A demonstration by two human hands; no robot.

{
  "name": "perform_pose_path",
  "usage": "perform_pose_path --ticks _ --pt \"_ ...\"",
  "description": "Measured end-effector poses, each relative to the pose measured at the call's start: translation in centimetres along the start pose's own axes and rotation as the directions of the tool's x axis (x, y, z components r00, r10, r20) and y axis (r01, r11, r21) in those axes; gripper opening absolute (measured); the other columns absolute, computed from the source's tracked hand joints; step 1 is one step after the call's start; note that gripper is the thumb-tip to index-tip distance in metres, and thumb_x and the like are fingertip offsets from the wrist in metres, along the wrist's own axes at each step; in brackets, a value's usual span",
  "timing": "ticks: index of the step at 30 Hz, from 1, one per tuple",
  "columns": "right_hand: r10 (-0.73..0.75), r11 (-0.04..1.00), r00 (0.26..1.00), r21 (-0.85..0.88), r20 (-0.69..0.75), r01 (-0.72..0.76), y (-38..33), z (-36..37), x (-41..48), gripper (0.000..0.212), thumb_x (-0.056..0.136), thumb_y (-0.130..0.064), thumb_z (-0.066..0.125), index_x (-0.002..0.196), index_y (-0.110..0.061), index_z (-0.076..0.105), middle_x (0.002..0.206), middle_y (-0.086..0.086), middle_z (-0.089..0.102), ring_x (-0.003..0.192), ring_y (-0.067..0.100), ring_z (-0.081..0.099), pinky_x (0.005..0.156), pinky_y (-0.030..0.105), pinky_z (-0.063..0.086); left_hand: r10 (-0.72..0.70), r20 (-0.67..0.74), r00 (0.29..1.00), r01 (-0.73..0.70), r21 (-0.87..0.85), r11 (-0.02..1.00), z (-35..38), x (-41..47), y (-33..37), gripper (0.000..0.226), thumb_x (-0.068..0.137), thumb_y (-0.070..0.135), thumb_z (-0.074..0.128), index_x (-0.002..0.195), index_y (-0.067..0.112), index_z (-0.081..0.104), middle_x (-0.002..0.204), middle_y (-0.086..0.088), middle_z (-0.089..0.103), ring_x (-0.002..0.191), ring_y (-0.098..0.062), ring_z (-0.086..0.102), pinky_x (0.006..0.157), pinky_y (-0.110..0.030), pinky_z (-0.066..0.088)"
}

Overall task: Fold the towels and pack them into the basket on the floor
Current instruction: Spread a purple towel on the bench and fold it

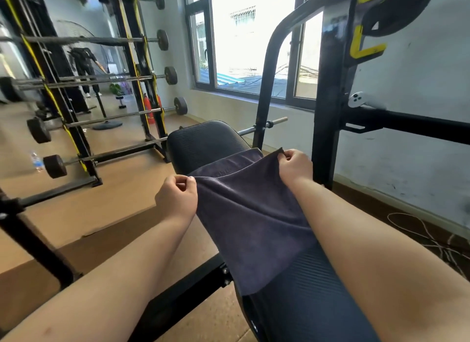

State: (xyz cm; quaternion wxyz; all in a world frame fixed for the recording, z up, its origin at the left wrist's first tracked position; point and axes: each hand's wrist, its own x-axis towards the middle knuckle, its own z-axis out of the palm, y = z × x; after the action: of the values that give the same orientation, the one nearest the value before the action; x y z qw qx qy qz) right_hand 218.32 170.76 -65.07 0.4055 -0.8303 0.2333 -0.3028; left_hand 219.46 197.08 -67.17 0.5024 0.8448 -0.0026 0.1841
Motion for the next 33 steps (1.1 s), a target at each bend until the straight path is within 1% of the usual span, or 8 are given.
perform_pose_path --ticks 3,11,15,18,23,27,30,33 --pt "-0.006 0.999 1.0 -0.04 -0.01 0.005 -0.4 1.6 1.5 0.031 0.105 -0.031 0.053 0.119 -0.01 0.071 0.117 0.01 0.073 0.112 0.033 0.065 0.088 0.032 0.046 -0.012 -0.042 0.999 0.011 -0.001 1.0 -0.2 1.6 -0.2 0.028 0.103 0.036 0.056 0.121 0.015 0.062 0.118 -0.007 0.068 0.098 -0.022 0.063 0.083 -0.035 0.057" --pt "0.04 0.999 0.999 -0.019 -0.033 -0.041 -0.8 4.1 5.3 0.028 0.103 -0.031 0.058 0.115 -0.01 0.073 0.115 0.01 0.073 0.113 0.032 0.064 0.084 0.029 0.04 -0.001 -0.053 0.999 0.004 0.054 0.999 0.2 4.3 -1.9 0.019 0.101 0.034 0.059 0.111 0.018 0.063 0.103 -0.001 0.066 0.093 -0.023 0.063 0.085 -0.04 0.06" --pt "0.046 0.998 0.999 -0.035 -0.015 -0.046 -0.9 5.1 6.9 0.025 0.1 -0.031 0.062 0.108 -0.012 0.075 0.111 0.011 0.074 0.11 0.034 0.064 0.09 0.033 0.046 -0.019 -0.029 0.999 0.02 0.068 0.997 0.6 5.1 -2.8 0.017 0.101 0.038 0.059 0.104 0.022 0.063 0.102 0.001 0.068 0.091 -0.022 0.064 0.083 -0.041 0.061" --pt "0.069 0.997 0.998 -0.018 -0.012 -0.07 -0.6 6.2 7.7 0.024 0.1 -0.033 0.061 0.104 -0.015 0.075 0.108 0.009 0.075 0.109 0.033 0.065 0.086 0.032 0.045 -0.05 0.003 0.999 0.05 0.02 0.999 0.8 5.7 -3.1 0.022 0.099 0.042 0.059 0.103 0.023 0.067 0.1 0.0 0.072 0.09 -0.024 0.068 0.082 -0.044 0.062" --pt "0.092 0.995 0.995 0.031 -0.039 -0.091 -0.6 6.9 8.3 0.027 0.101 -0.035 0.059 0.11 -0.014 0.074 0.111 0.009 0.074 0.111 0.032 0.064 0.09 0.034 0.047 -0.076 0.013 0.997 0.076 -0.033 0.997 1.1 6.3 -3.0 0.021 0.099 0.041 0.059 0.102 0.021 0.068 0.097 0.0 0.071 0.089 -0.024 0.068 0.082 -0.044 0.063" --pt "0.186 0.983 0.976 -0.037 0.117 -0.183 -0.2 7.9 8.1 0.032 0.102 -0.038 0.056 0.114 -0.014 0.073 0.12 0.011 0.071 0.116 0.035 0.062 0.097 0.035 0.049 -0.096 0.014 0.995 0.096 -0.075 0.993 1.3 6.2 -3.6 0.016 0.099 0.038 0.061 0.102 0.023 0.066 0.098 0.001 0.069 0.089 -0.022 0.067 0.081 -0.044 0.063" --pt "0.301 0.952 0.918 -0.037 0.257 -0.302 1.1 8.6 8.5 0.049 0.099 -0.046 0.05 0.126 -0.009 0.067 0.132 0.015 0.065 0.121 0.036 0.06 0.106 0.042 0.048 -0.089 0.023 0.996 0.092 -0.124 0.988 1.4 6.3 -3.8 0.015 0.098 0.036 0.064 0.105 0.023 0.065 0.101 0.002 0.069 0.09 -0.019 0.066 0.079 -0.041 0.064" --pt "0.306 0.939 0.898 0.057 0.316 -0.34 1.2 8.4 8.2 0.053 0.098 -0.054 0.052 0.123 -0.009 0.067 0.123 0.009 0.066 0.115 0.033 0.062 0.105 0.044 0.049 -0.098 0.044 0.994 0.105 -0.201 0.974 1.2 6.6 -3.9 0.016 0.094 0.033 0.069 0.107 0.024 0.066 0.101 0.005 0.068 0.092 -0.016 0.066 0.082 -0.04 0.063"
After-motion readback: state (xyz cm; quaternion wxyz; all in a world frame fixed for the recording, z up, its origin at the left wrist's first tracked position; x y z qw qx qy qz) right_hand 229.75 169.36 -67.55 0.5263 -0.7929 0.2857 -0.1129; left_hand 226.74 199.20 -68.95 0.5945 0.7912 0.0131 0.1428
